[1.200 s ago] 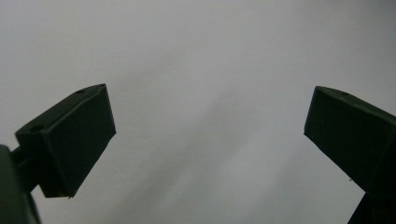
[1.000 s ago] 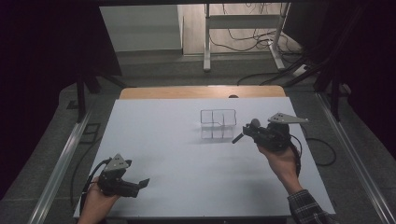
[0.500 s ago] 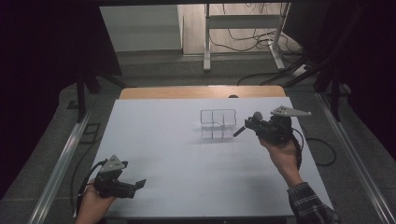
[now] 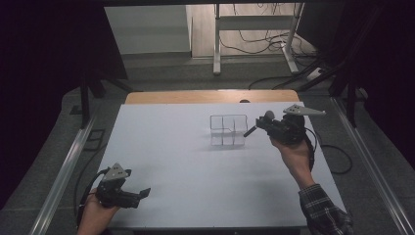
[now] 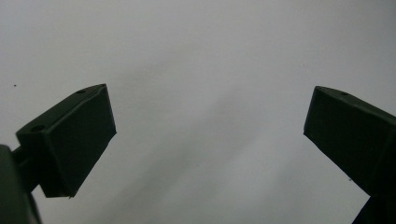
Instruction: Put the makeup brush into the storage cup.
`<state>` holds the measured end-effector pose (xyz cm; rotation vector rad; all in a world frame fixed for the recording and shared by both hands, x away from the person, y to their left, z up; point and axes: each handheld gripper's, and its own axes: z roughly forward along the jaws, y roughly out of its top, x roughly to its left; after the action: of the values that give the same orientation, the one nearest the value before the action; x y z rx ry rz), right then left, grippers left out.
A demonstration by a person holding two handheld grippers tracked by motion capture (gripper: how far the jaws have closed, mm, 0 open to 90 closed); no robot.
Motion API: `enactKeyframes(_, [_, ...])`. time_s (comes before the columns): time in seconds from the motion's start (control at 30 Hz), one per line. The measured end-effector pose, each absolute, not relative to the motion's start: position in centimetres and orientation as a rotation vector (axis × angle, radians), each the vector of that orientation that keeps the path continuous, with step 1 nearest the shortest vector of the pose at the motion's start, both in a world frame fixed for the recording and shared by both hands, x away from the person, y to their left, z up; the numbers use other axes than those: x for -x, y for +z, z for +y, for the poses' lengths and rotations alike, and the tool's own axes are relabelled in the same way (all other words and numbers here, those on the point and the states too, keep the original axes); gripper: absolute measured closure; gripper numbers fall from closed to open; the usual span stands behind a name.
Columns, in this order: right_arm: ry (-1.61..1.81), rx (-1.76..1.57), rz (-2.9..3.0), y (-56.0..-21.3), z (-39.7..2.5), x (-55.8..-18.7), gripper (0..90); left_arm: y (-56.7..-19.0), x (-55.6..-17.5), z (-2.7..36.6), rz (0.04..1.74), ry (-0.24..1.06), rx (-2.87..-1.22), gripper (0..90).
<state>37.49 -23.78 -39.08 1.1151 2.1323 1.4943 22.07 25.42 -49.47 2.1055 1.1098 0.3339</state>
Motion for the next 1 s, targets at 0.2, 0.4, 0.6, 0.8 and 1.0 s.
enactKeyframes(0.2, [1.498, -1.114, 2.123, -38.8, -23.6, -38.1, 75.8, -49.6, -22.1, 25.7, 1.119, 0.337, -2.107, 2.5])
enactKeyframes(0.4, [1.503, -1.117, 2.110, -38.5, -23.5, -38.9, 75.8, -49.6, -21.9, 26.3, 1.133, 0.344, -2.094, 2.6])
enactKeyframes(0.6, [1.502, -1.119, 2.102, -38.5, -23.3, -39.6, 75.9, -49.7, -21.8, 26.6, 1.143, 0.349, -2.086, 2.6])
enactKeyframes(0.8, [1.503, -1.129, 2.098, -38.5, -23.2, -40.3, 75.9, -49.6, -21.8, 26.6, 1.139, 0.348, -2.087, 2.6])
enactKeyframes(1.0, [1.499, -1.134, 2.090, -38.5, -23.2, -40.9, 75.9, -49.6, -21.8, 26.5, 1.140, 0.347, -2.086, 2.6])
